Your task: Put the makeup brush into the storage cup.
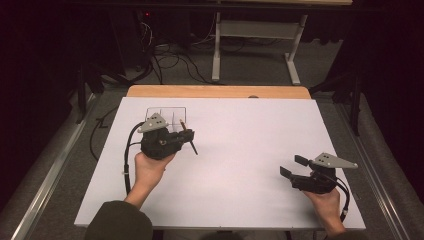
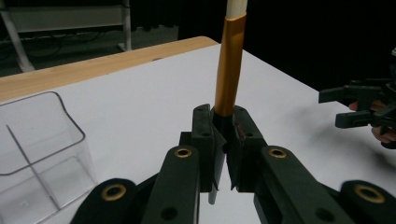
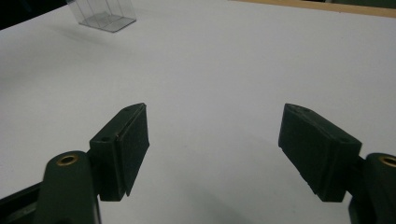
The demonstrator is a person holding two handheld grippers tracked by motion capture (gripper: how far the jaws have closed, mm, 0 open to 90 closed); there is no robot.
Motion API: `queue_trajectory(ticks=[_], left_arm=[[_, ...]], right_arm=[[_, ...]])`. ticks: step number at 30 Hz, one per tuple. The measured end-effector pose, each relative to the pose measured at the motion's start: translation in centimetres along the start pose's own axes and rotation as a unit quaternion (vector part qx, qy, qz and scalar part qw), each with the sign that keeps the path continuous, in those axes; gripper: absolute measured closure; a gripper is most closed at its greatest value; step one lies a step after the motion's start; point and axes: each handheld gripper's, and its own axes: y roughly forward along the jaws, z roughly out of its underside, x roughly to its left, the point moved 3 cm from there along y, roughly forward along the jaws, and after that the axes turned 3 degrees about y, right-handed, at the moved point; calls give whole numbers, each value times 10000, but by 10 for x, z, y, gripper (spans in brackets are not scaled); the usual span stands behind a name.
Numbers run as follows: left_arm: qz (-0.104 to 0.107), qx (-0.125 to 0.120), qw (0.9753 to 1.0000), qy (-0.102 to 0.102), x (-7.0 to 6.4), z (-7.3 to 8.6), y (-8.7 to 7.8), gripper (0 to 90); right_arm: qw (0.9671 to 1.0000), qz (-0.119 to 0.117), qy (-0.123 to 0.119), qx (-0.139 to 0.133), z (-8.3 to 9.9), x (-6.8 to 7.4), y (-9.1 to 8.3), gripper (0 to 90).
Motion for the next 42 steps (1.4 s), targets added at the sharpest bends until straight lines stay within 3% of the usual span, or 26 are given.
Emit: queue_trajectory(ticks=[16, 37, 42], left_arm=[[-410, 113, 9990, 140, 19, -17, -3, 825], [-702, 101, 9975, 13, 40, -26, -5, 825], [-787, 210, 9967, 33, 44, -27, -2, 825]], right_arm=[[10000, -54, -17, 58, 1, 1, 2, 264], [9999, -27, -36, 112, 1, 2, 3, 276], [9999, -26, -44, 87, 1, 2, 3, 278]])
